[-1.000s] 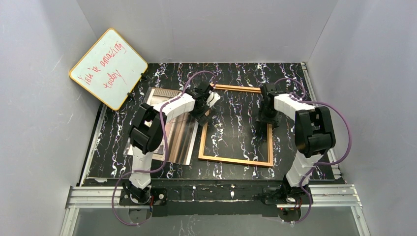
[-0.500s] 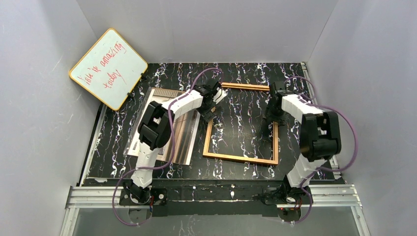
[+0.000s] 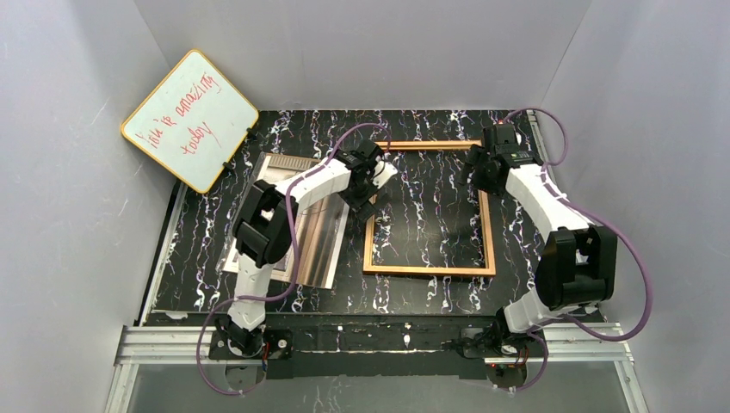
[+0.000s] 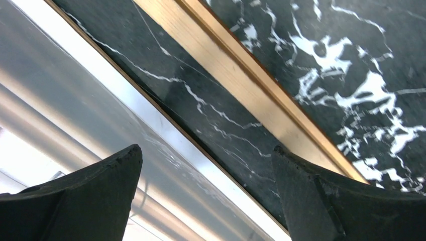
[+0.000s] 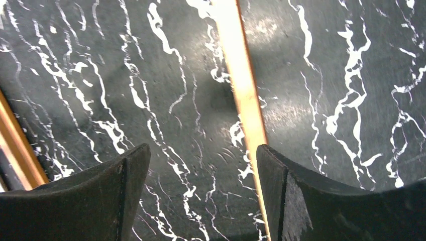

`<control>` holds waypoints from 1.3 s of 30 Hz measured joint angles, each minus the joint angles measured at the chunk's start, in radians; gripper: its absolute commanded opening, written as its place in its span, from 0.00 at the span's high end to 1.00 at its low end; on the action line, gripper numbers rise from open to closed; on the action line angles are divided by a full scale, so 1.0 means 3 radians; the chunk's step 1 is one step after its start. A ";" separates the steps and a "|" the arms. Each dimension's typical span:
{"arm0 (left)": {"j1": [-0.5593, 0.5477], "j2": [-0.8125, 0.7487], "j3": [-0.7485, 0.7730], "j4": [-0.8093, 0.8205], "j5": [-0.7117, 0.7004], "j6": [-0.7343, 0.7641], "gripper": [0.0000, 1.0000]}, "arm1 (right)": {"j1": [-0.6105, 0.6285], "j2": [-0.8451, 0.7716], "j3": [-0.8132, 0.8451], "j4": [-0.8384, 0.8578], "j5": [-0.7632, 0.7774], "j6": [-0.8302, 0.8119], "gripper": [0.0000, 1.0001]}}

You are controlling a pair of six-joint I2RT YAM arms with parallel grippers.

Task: Put the photo into the frame
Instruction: Turn over the photo frame at the center of the board.

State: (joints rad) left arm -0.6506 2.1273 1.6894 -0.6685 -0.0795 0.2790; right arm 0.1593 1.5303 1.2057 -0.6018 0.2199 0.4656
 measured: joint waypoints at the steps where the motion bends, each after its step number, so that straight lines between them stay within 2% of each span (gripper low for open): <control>1: 0.0000 -0.0057 -0.0065 -0.0001 0.0041 0.0000 0.02 | 0.0000 0.0028 0.0039 0.0019 -0.0024 -0.0010 0.16; 11: -0.0008 -0.0144 -0.0262 0.0019 0.0107 -0.0023 0.02 | 0.0019 0.0258 -0.0112 0.0088 -0.0266 0.0018 0.16; 12: -0.0008 -0.0144 -0.0262 0.0024 0.0116 -0.0024 0.02 | 0.0019 0.0271 -0.0112 0.0089 -0.0281 0.0022 0.13; 13: -0.0006 -0.0145 -0.0261 0.0028 0.0123 -0.0028 0.02 | 0.0024 0.0272 -0.0112 0.0088 -0.0287 0.0023 0.05; 16: -0.0006 -0.0145 -0.0261 0.0025 0.0189 -0.0033 0.02 | 0.0046 0.0233 -0.0097 0.0103 -0.0340 0.0027 0.01; 20: -0.0006 -0.0146 -0.0257 0.0009 0.0354 -0.0065 0.02 | 0.0036 0.0067 -0.0075 0.0304 -0.0561 0.0197 0.01; 23: -0.0003 -0.0146 -0.0181 -0.0061 0.0492 -0.0139 0.02 | -0.0006 0.0004 0.0067 0.0520 -0.0908 0.0258 0.01; 27: 0.0072 -0.0136 0.0245 -0.0270 0.0755 -0.0224 0.02 | 0.0013 0.0084 0.0251 0.0802 -0.1363 0.0317 0.01; 30: 0.0306 -0.0135 0.0750 -0.0468 0.0952 -0.0224 0.02 | 0.0331 0.0305 0.0521 0.0785 -0.1292 0.0333 0.01; 33: 0.0748 -0.0161 0.1072 -0.0577 0.0998 -0.0140 0.02 | 0.0796 0.0595 0.0834 0.0764 -0.1207 0.0373 0.01; 37: 0.1459 -0.0251 0.1053 -0.0669 0.0746 0.0017 0.04 | 0.1395 0.0923 0.1085 0.0759 -0.1172 0.0496 0.02; 39: 0.1825 -0.0361 0.0830 -0.0640 0.0476 0.0107 0.05 | 0.1616 0.1105 0.1242 0.0715 -0.1175 0.0546 0.03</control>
State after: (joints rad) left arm -0.1032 2.0190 1.9385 -0.8604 0.0631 0.3111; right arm 0.6441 1.8618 1.5784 -0.3874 -0.1326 0.6292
